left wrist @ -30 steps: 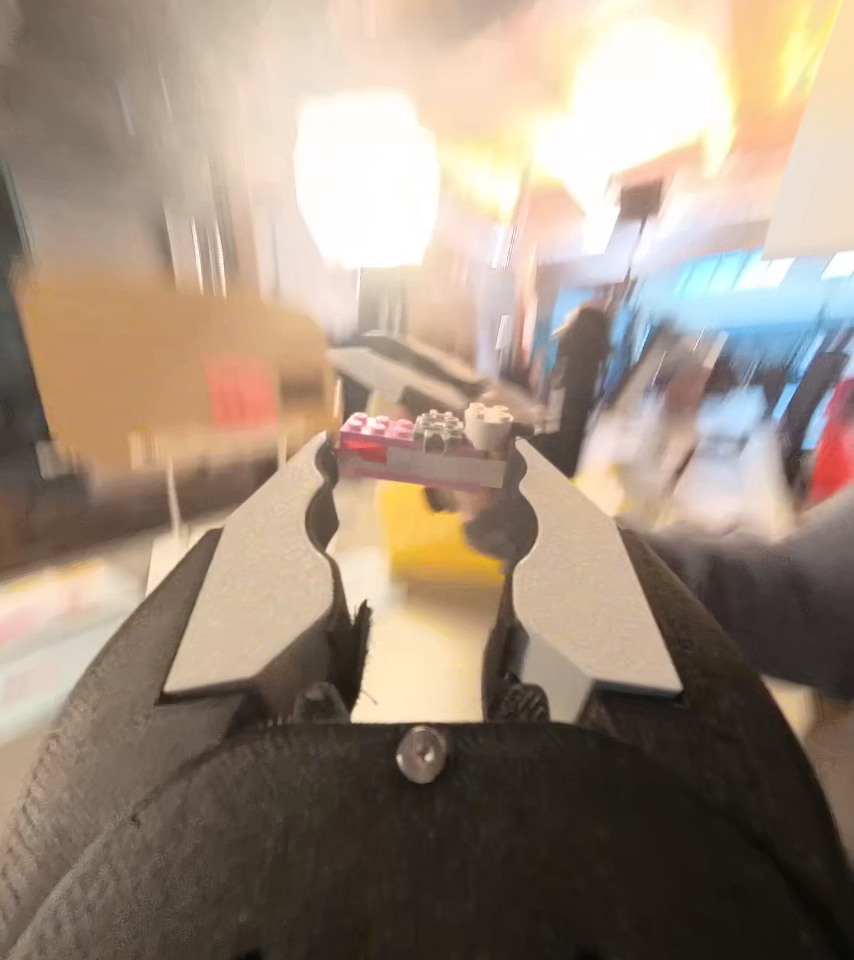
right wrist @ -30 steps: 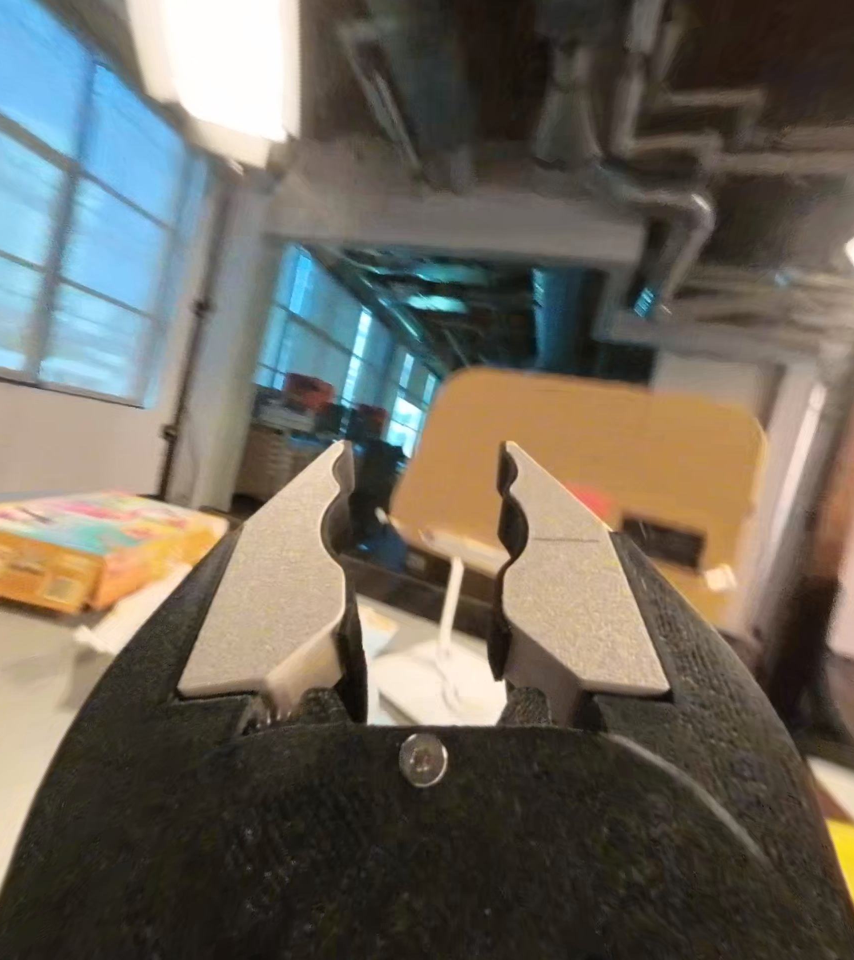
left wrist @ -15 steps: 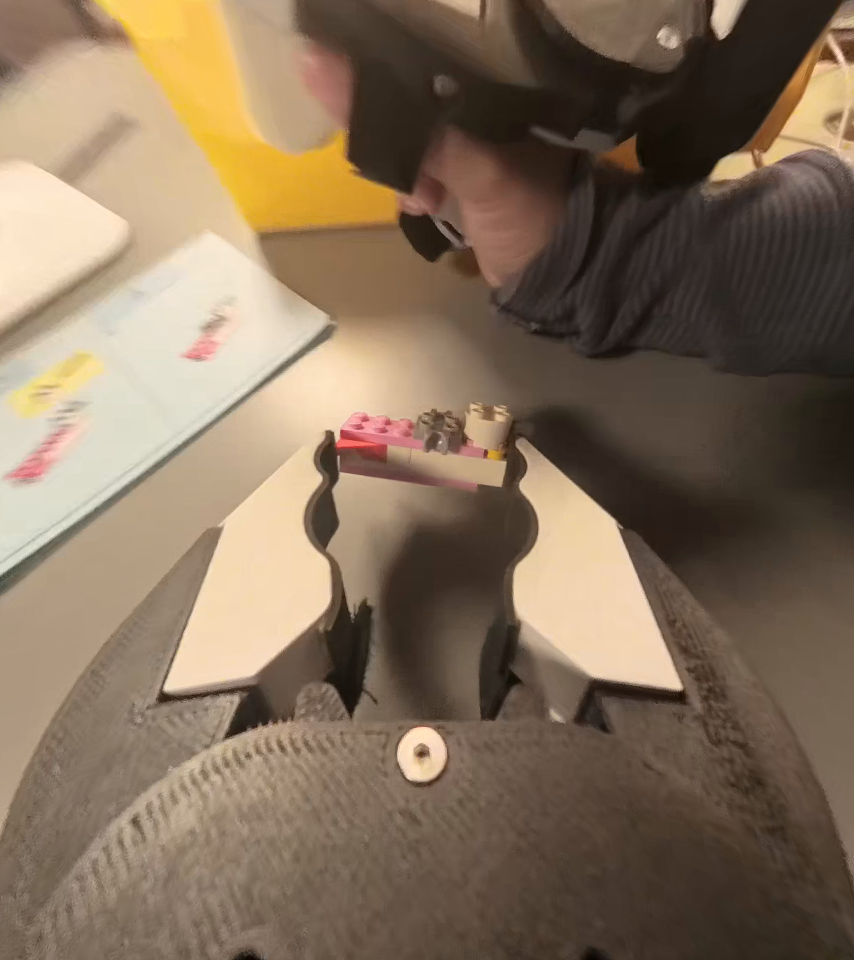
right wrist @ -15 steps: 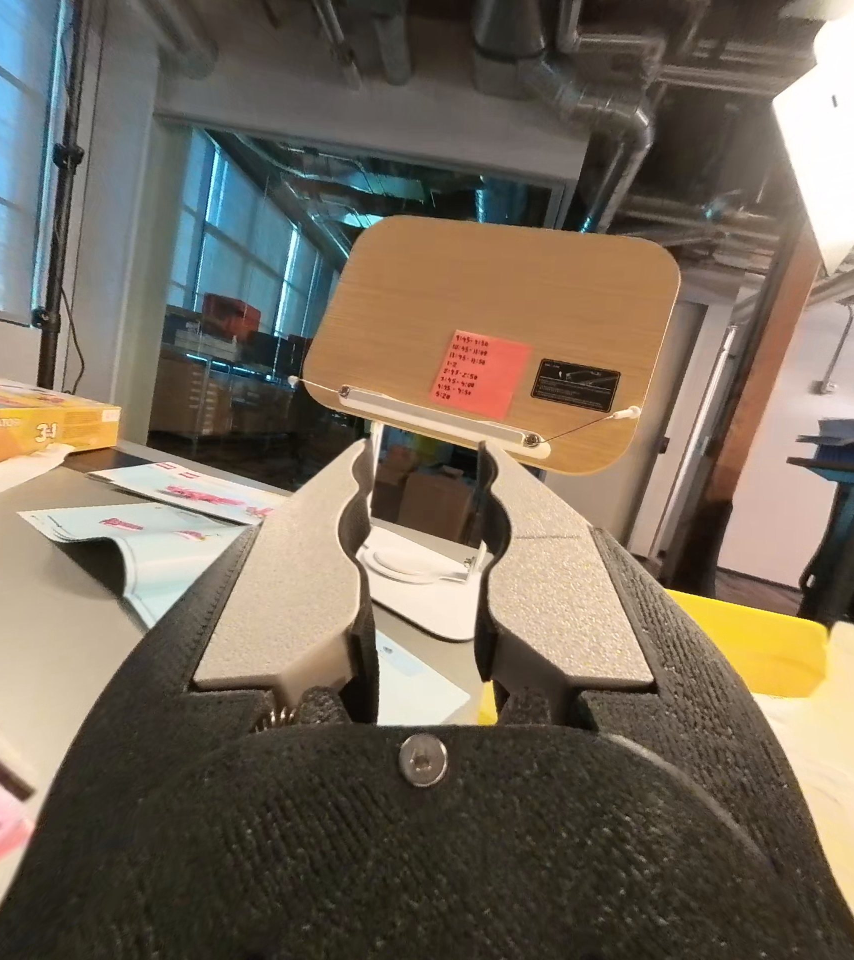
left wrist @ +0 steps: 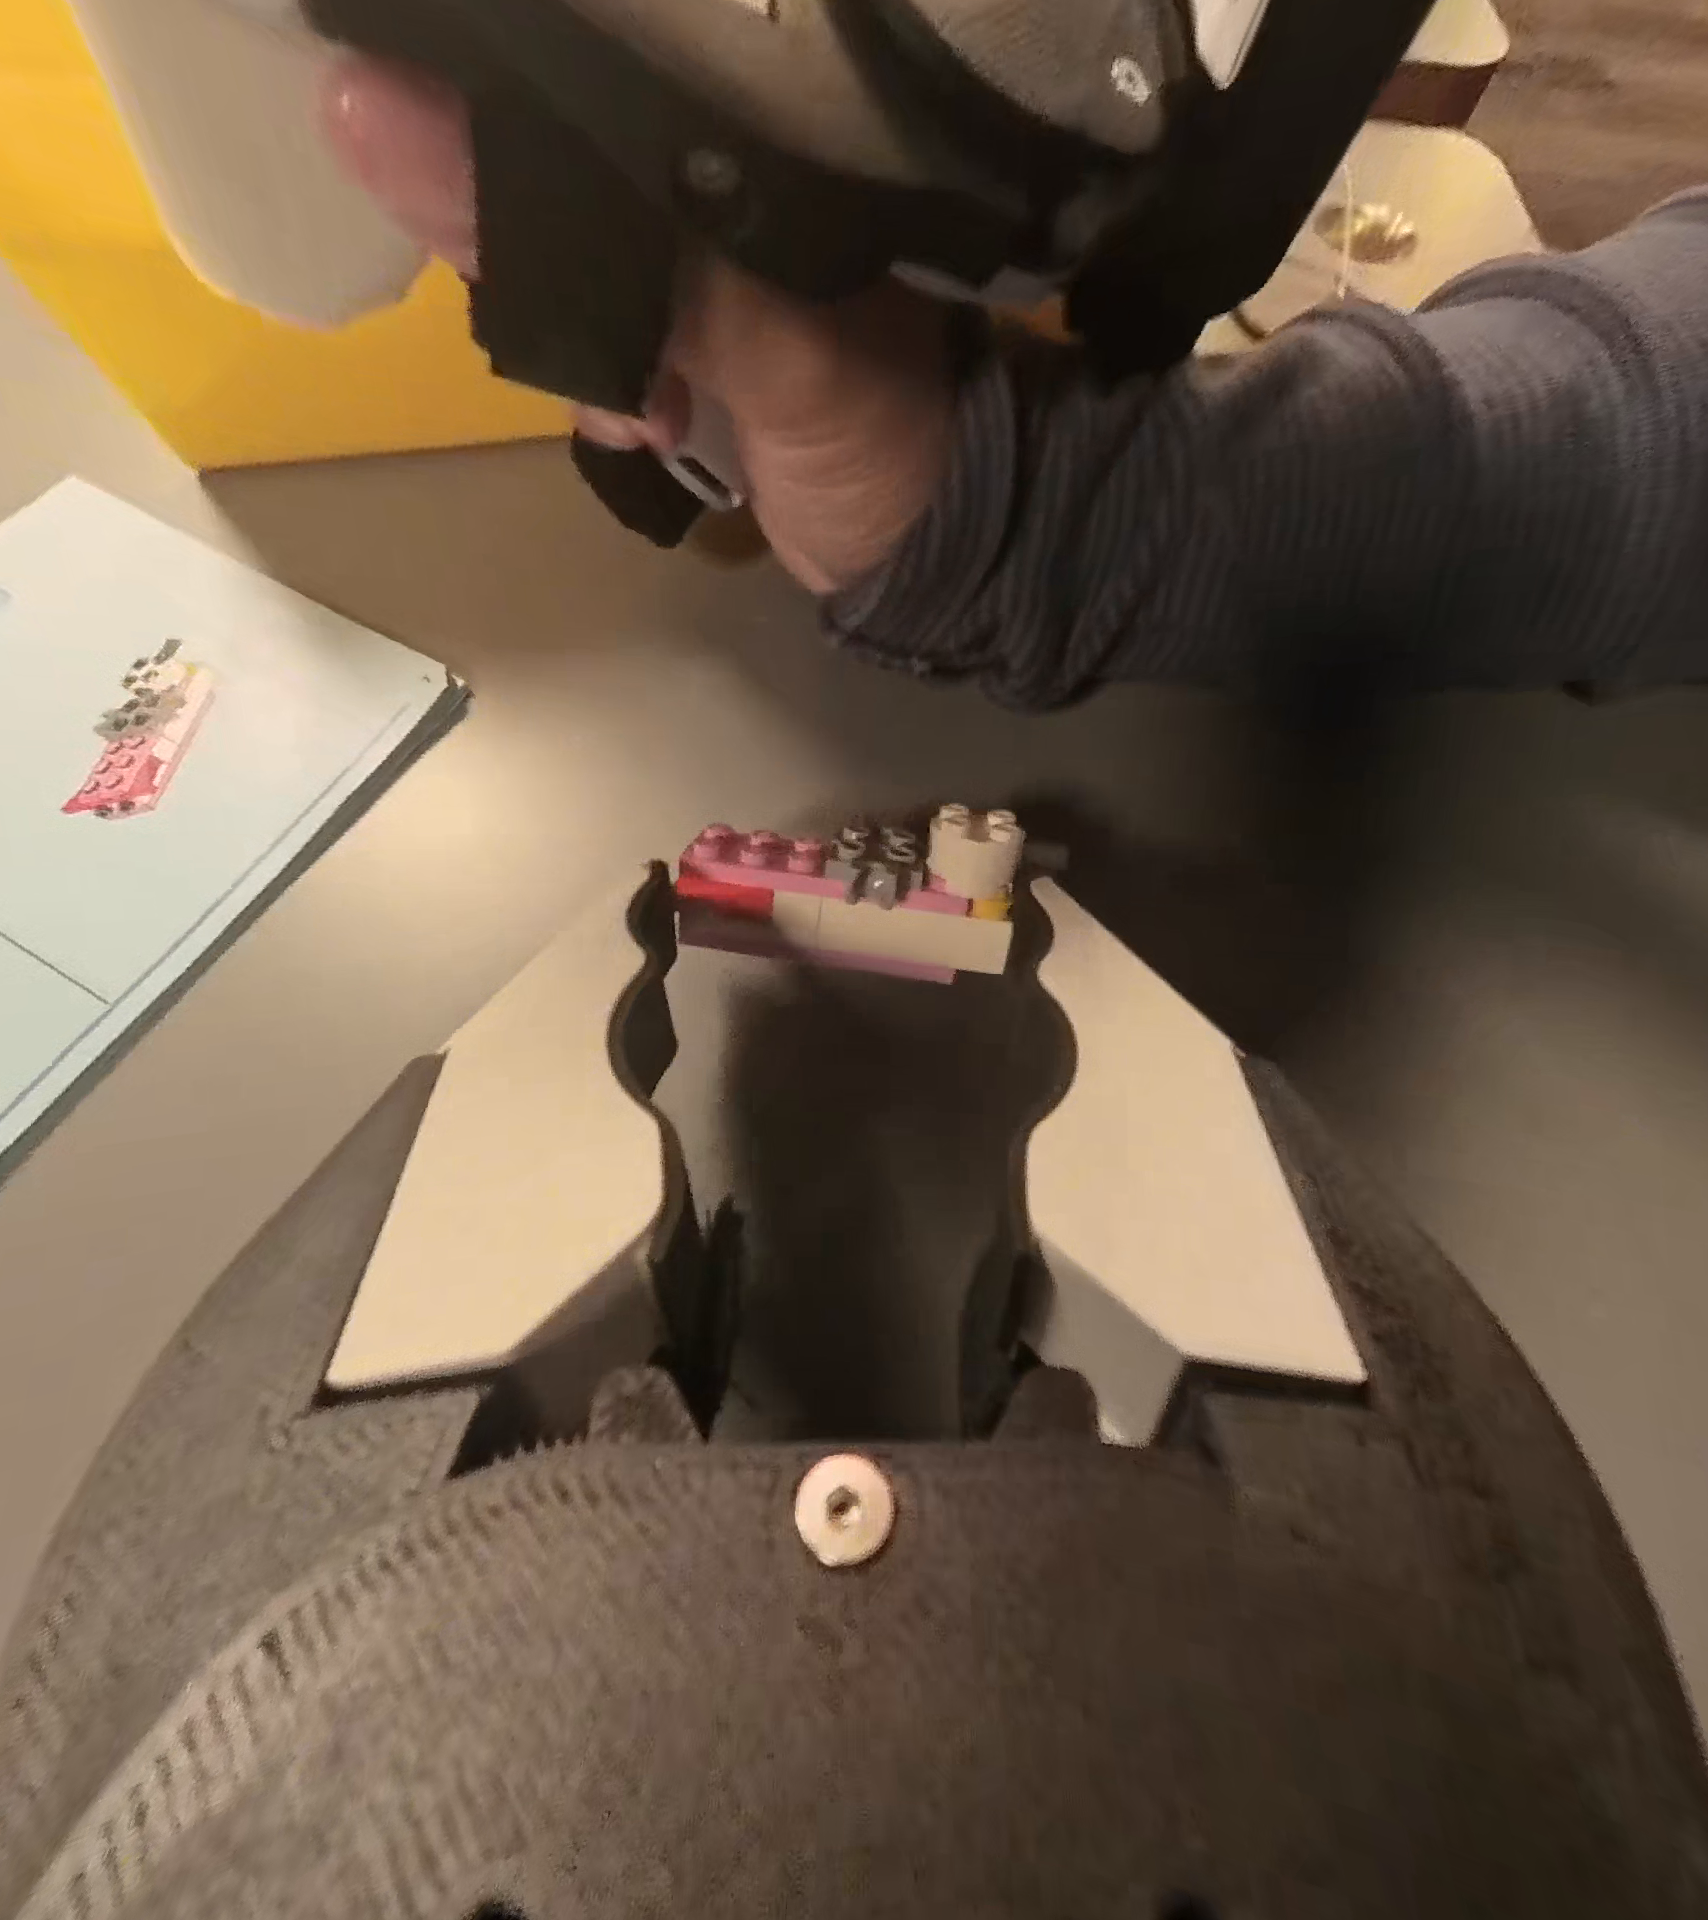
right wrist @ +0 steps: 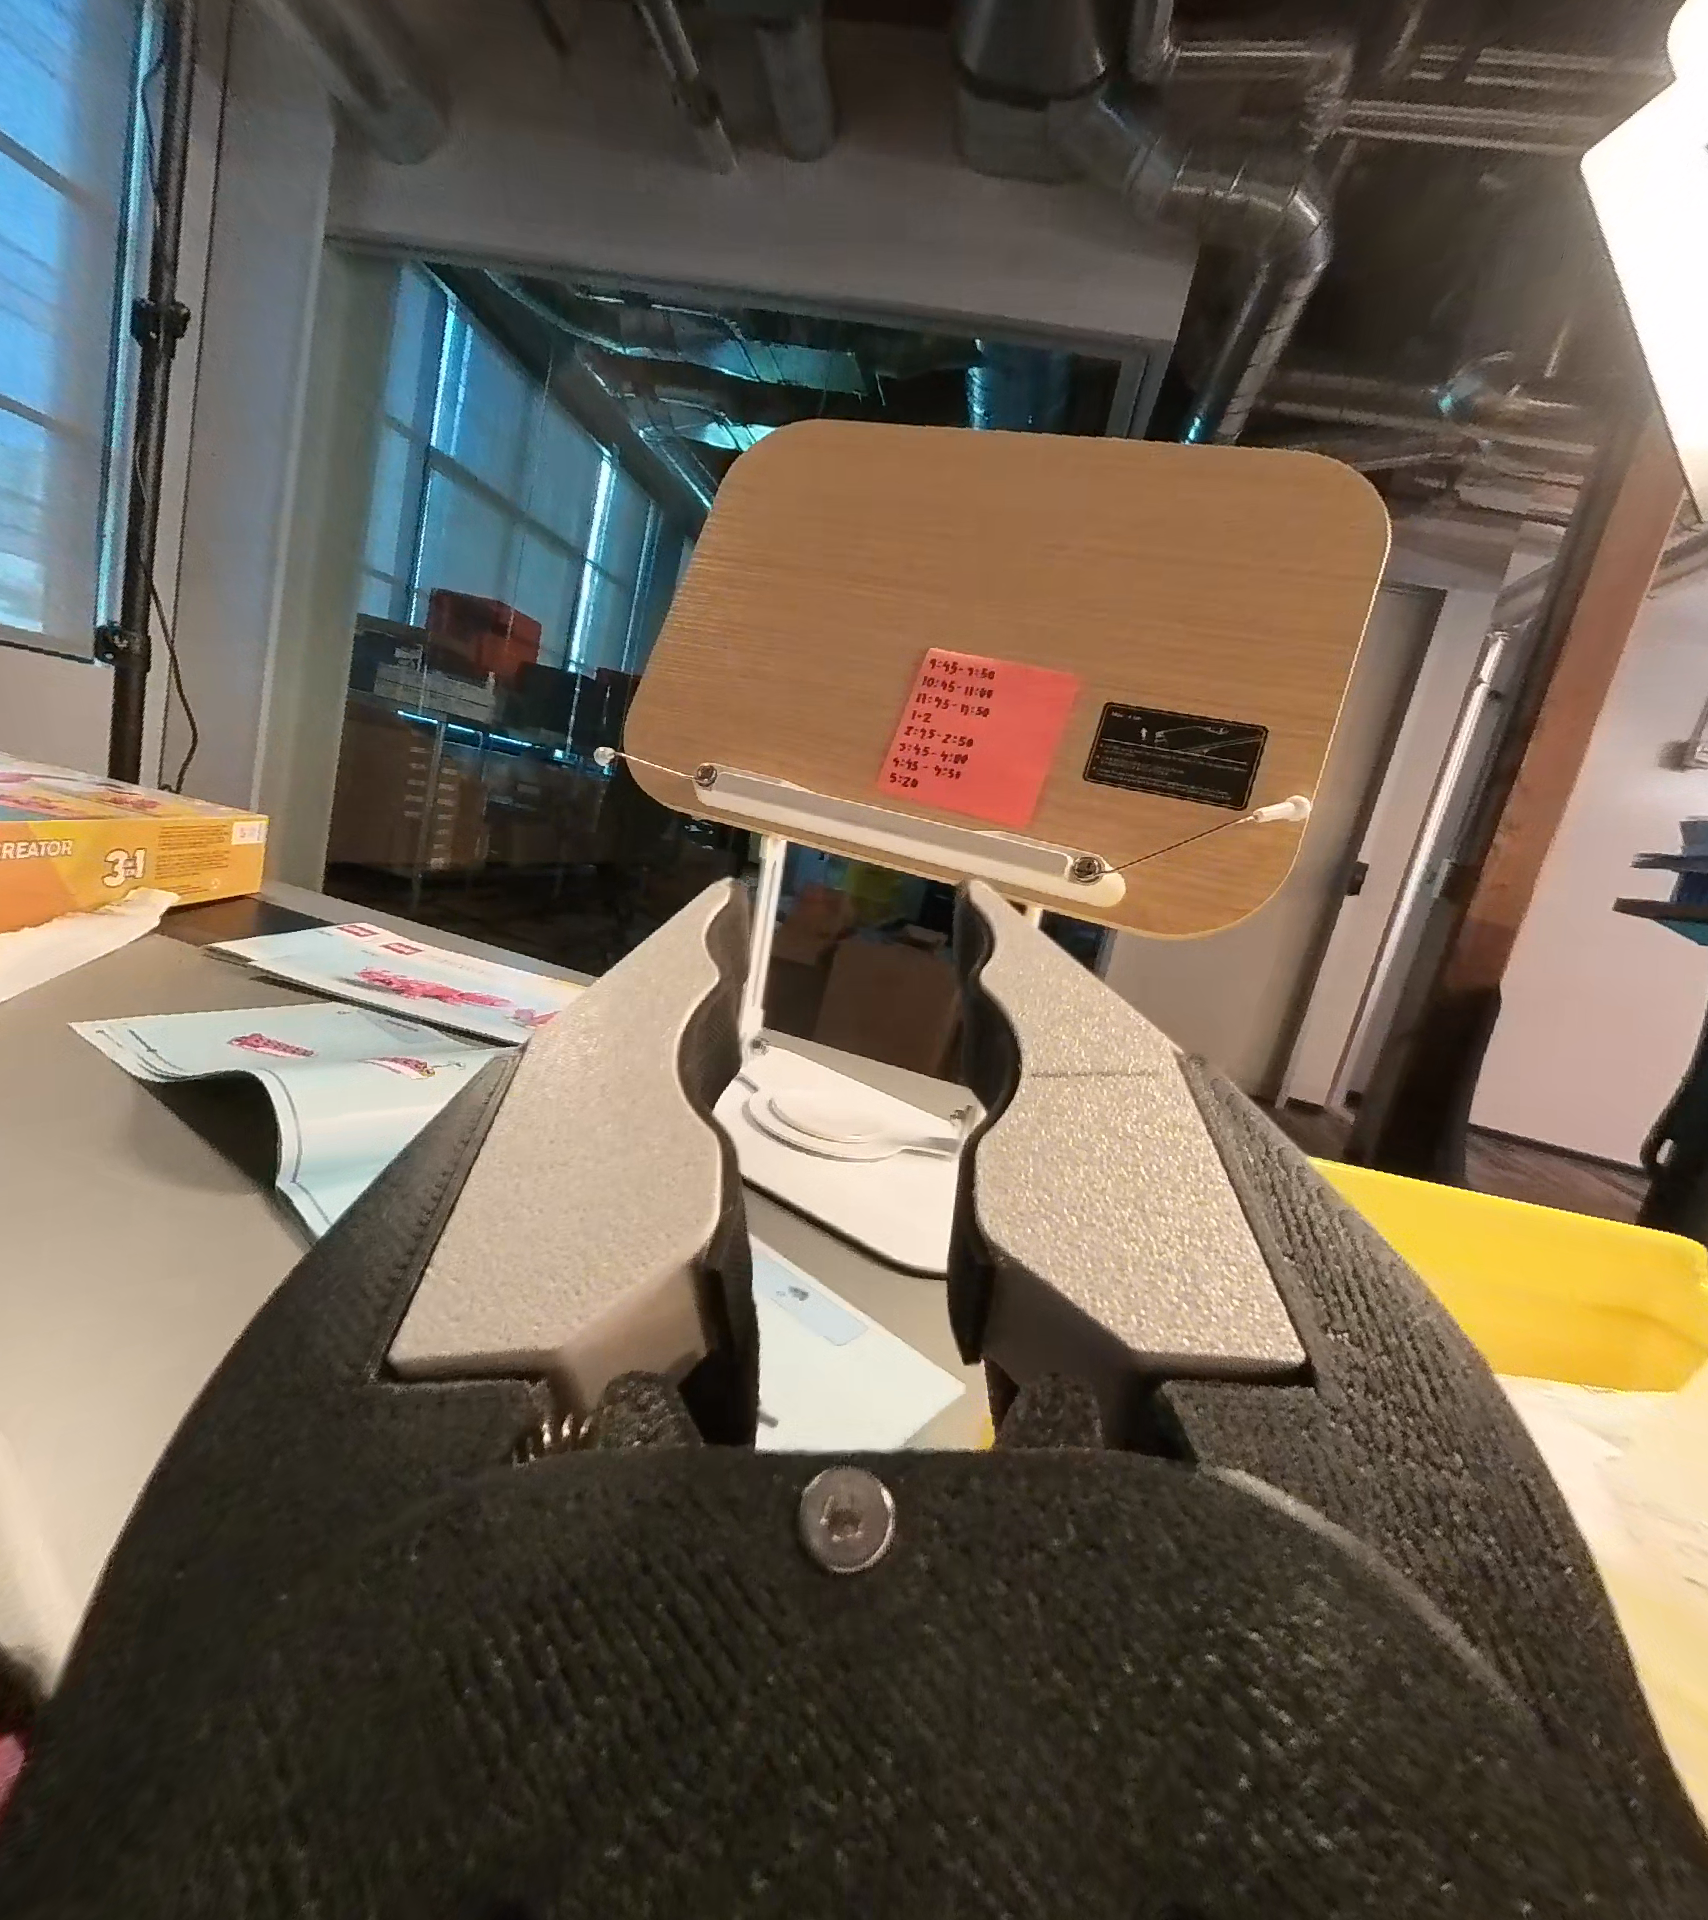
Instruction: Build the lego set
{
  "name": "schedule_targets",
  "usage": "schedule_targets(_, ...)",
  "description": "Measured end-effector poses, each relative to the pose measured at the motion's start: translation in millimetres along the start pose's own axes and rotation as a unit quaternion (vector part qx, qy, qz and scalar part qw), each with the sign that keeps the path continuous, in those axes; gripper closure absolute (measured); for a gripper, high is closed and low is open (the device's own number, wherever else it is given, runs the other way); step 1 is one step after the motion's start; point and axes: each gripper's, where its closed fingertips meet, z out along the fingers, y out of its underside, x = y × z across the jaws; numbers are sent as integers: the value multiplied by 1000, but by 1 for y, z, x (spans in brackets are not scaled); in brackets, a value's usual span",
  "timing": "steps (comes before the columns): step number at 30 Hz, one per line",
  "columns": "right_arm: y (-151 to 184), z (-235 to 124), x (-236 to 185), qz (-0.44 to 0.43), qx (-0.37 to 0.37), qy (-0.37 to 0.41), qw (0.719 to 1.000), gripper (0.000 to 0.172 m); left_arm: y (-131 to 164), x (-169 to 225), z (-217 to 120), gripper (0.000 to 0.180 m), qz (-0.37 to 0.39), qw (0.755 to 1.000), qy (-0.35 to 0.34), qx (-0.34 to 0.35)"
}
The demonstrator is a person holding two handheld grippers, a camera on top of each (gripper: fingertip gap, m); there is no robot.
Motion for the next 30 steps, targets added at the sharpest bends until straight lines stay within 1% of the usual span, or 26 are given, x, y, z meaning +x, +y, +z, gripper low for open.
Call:
schedule_targets(5, 2, 1, -2, 2, -5, -6, 1000, 134, 7, -1, 12, 115, 18, 999, 14, -48)
schedule_targets(9, 2, 1, -4, 1, -6, -11, 1000, 134, 7, -1, 12, 115, 9, 998, 26, -51)
schedule_targets(13, 3, 2, -2, 9, -8, -12, 1000, 134, 13, -4, 6, 115, 13, 998, 7, -56)
schedule_targets(14, 3, 2, -2, 10, -7, -12, 1000, 134, 15, -5, 5, 113, 11, 998, -1, -57)
schedule_targets(18, 4, 3, -3, 11, -8, -17, 1000, 134, 18, -7, -2, 96, 1, 998, -13, -55)
schedule_targets(22, 4, 3, -4, 6, -8, -24, 1000, 134, 8, -11, -9, 88, -8, 1000, -26, -14)
schedule_targets(25, 6, 3, -1, 1, -10, -27, 1000, 135, -7, -21, -23, 86, -25, 997, -54, 53)
schedule_targets(27, 7, 3, 4, -1, -12, -20, 1000, 136, -15, -36, -35, 88, -78, 989, -78, 100)
schedule_targets(29, 9, 3, 11, -3, -13, -11, 1000, 137, -21, -53, -47, 95, -141, 975, -91, 145)
schedule_targets(30, 9, 3, 13, -3, -13, -12, 1000, 139, -23, -62, -53, 101, -160, 968, -106, 164)
